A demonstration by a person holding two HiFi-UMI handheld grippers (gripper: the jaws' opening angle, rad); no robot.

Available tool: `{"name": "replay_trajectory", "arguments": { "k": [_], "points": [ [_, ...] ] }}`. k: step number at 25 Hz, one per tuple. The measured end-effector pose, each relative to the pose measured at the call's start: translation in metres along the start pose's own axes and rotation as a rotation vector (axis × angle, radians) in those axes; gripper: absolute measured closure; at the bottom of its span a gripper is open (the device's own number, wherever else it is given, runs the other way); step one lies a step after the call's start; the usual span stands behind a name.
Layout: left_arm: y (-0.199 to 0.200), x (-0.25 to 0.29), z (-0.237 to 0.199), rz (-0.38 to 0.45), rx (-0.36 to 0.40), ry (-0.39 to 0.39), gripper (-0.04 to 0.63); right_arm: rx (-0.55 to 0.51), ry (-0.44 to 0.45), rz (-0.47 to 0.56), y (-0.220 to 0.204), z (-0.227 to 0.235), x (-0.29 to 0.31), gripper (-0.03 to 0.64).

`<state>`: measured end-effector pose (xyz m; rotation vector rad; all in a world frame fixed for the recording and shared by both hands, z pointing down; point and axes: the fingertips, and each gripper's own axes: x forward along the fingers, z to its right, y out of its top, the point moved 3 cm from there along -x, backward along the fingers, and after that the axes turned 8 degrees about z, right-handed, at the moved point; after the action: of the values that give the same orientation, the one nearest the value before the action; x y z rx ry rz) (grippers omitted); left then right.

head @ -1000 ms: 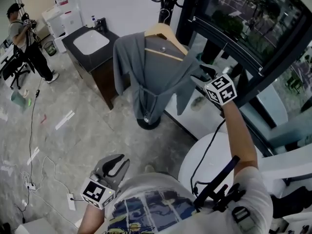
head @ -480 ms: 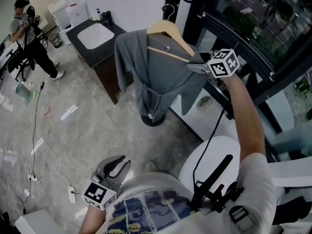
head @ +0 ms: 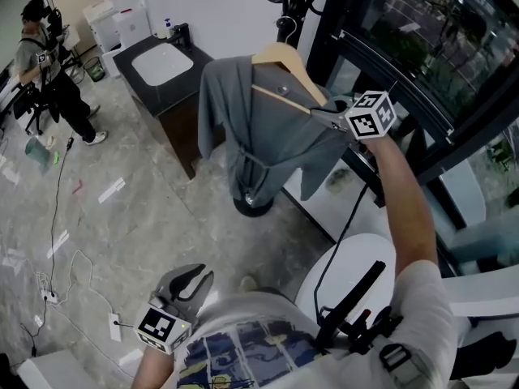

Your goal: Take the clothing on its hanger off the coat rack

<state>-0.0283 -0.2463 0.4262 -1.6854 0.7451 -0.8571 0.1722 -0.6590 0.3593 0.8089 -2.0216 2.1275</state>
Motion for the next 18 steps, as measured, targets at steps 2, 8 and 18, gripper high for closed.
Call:
{"name": "replay_trajectory", "arguments": {
  "k": [2,8,18],
  "points": [
    [0.000,-0.005,0.000,0.002,0.002,-0.003,0.518,0.031,-0.023,0.027,0.003,-0.002,-0.006,0.601],
    [-0.001,-0.023,-0.004,0.013,0.003,-0.028,0.520,0.045,-0.090,0.011,0.011,-0.016,-0.017,0.606],
    [-0.009,-0.071,-0.006,0.032,0.011,-0.068,0.520,0.020,-0.163,0.025,0.041,-0.068,-0.050,0.605]
  ]
}}
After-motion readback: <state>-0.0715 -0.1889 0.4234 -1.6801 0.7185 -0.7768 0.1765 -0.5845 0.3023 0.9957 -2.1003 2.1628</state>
